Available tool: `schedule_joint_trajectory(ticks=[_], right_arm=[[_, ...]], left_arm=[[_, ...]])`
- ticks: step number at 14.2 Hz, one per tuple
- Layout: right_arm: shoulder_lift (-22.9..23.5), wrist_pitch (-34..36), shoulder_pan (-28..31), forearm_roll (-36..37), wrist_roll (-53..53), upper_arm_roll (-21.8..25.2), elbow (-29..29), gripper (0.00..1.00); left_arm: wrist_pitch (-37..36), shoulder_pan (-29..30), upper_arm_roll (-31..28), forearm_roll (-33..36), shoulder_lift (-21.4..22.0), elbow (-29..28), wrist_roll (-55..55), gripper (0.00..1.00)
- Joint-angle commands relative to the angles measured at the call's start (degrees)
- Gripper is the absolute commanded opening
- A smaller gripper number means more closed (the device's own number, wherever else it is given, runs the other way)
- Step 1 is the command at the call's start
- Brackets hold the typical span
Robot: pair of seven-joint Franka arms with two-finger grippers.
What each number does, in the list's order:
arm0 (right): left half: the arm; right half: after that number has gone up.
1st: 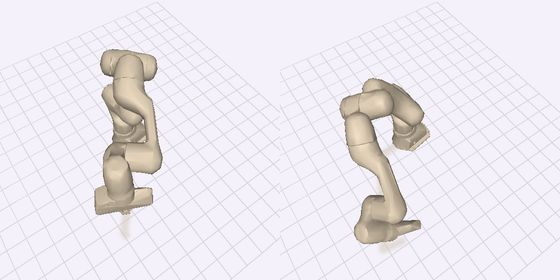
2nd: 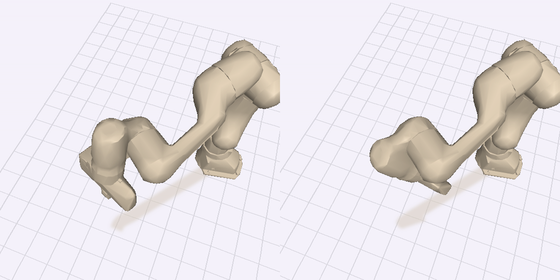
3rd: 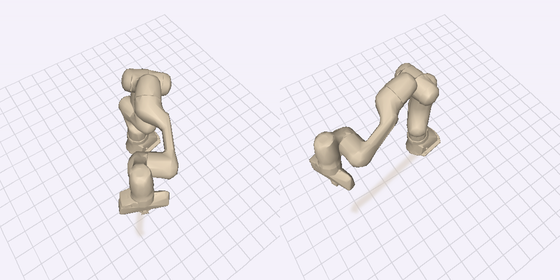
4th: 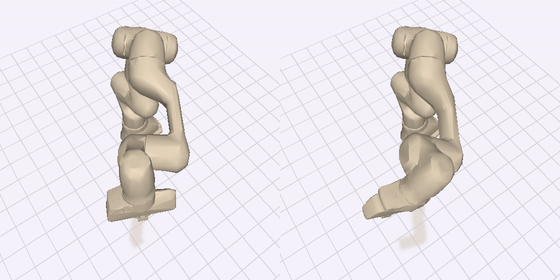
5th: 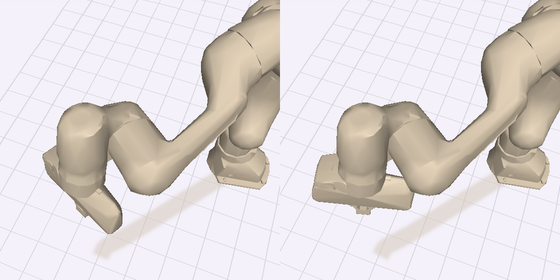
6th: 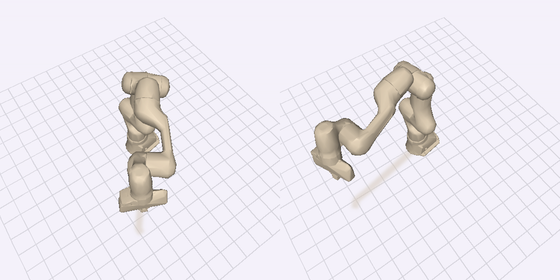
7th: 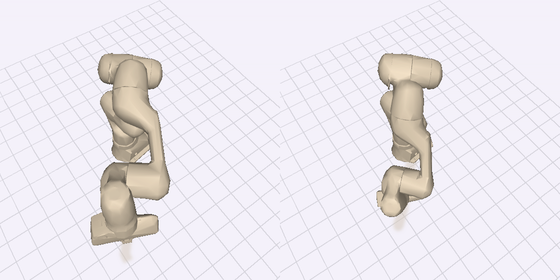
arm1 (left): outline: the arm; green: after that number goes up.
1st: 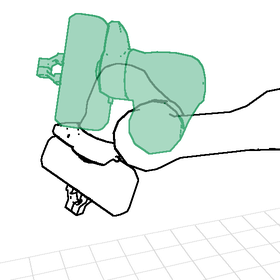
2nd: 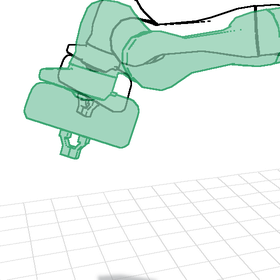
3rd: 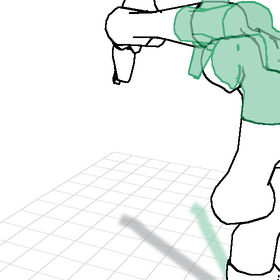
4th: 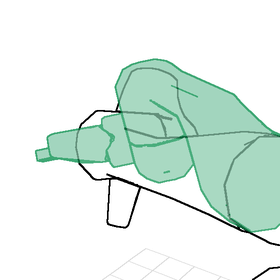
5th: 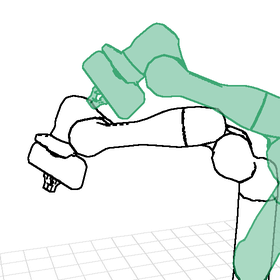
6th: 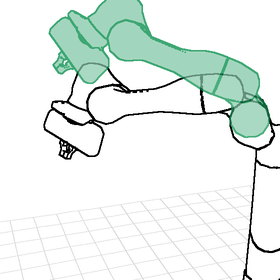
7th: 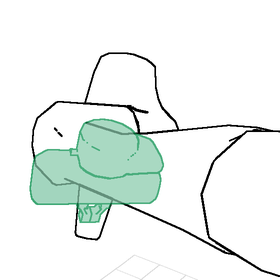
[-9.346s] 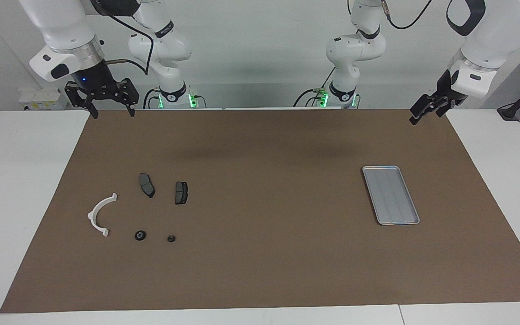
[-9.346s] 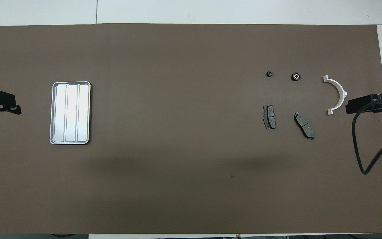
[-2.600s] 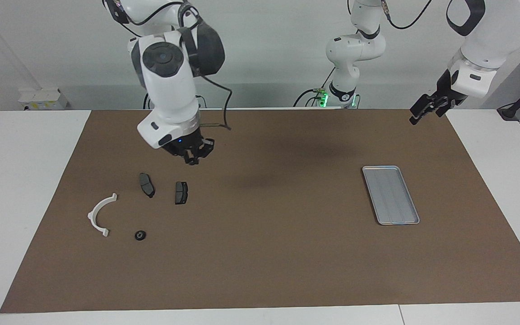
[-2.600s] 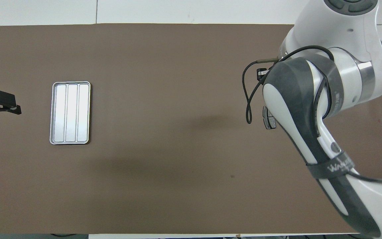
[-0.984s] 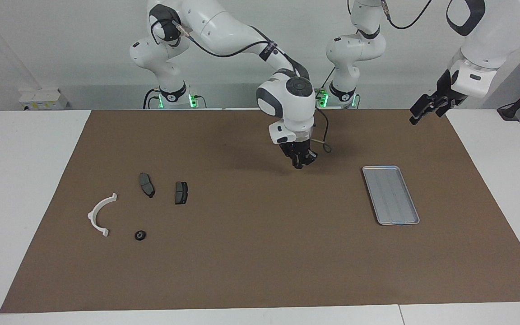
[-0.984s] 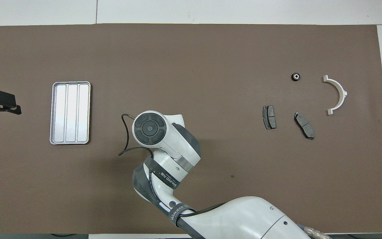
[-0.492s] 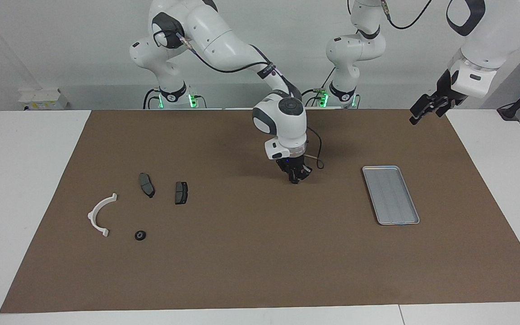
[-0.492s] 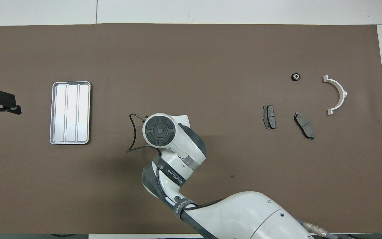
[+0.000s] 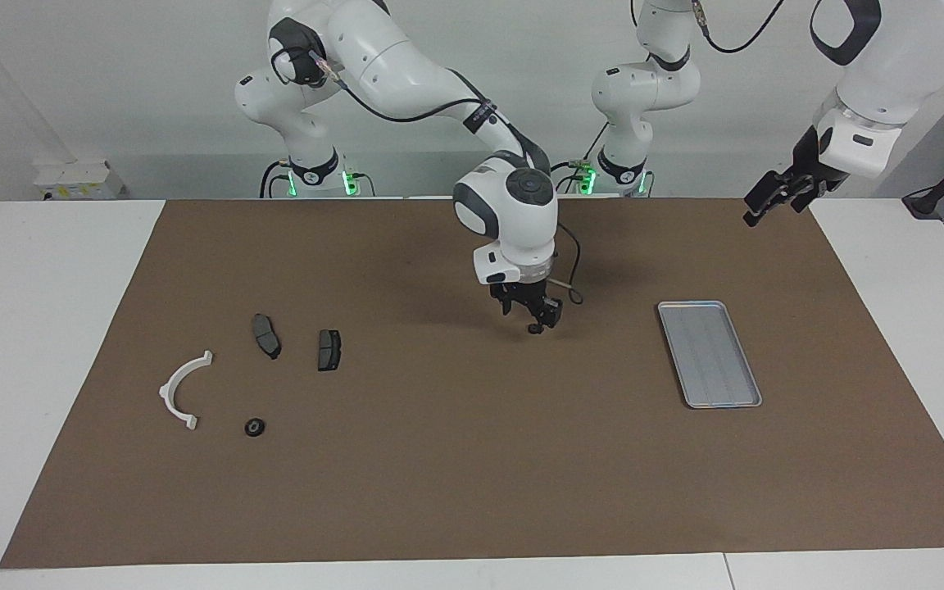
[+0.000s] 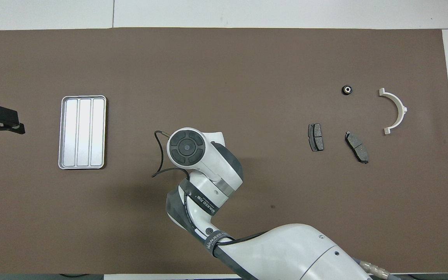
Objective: Pick bearing gear from pile to tray
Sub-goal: 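Withdraw the right gripper while the left gripper reaches toward the bearing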
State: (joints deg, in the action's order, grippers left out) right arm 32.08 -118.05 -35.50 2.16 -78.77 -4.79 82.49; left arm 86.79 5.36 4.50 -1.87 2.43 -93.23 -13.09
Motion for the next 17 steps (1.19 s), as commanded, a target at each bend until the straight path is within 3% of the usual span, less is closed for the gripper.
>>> schedule_joint_trajectory(ticks=[1,6,10,12,13,15,17], right_arm=[[-4.29,8.95,5.33,-0.05,10.95,-1.27,-3.12,1.00],[-11.33,17.50,16.66,-0.93,46.17,-1.01,-2.34,1.00],[-12.57,17.51,27.83,-0.84,70.19,-0.92,0.04,1.00],[-13.09,16.20,31.44,-0.75,76.98,-0.92,2.14,1.00],[-13.53,14.10,32.76,-0.40,79.01,-0.92,3.80,1.00],[-14.06,8.31,35.48,0.30,82.44,-0.83,8.19,1.00],[-13.80,1.37,38.73,0.48,86.83,-0.83,12.24,1.00]], left_arm=[[-0.75,-0.71,-0.55,0.20,0.91,-0.64,0.44,1.00],[-0.49,-0.97,0.24,0.29,0.82,-0.46,0.70,1.00],[-0.92,-2.11,0.59,0.11,0.82,-0.64,0.26,1.00],[1.34,-4.99,0.68,0.11,1.69,-2.91,-2.70,1.00],[5.97,-6.32,0.77,0.11,2.66,-5.71,-7.86,1.00],[14.59,-10.62,0.94,0.02,5.21,-13.26,-17.89,1.00],[17.44,-13.08,1.03,-0.24,4.08,-14.70,-18.90,1.00]])
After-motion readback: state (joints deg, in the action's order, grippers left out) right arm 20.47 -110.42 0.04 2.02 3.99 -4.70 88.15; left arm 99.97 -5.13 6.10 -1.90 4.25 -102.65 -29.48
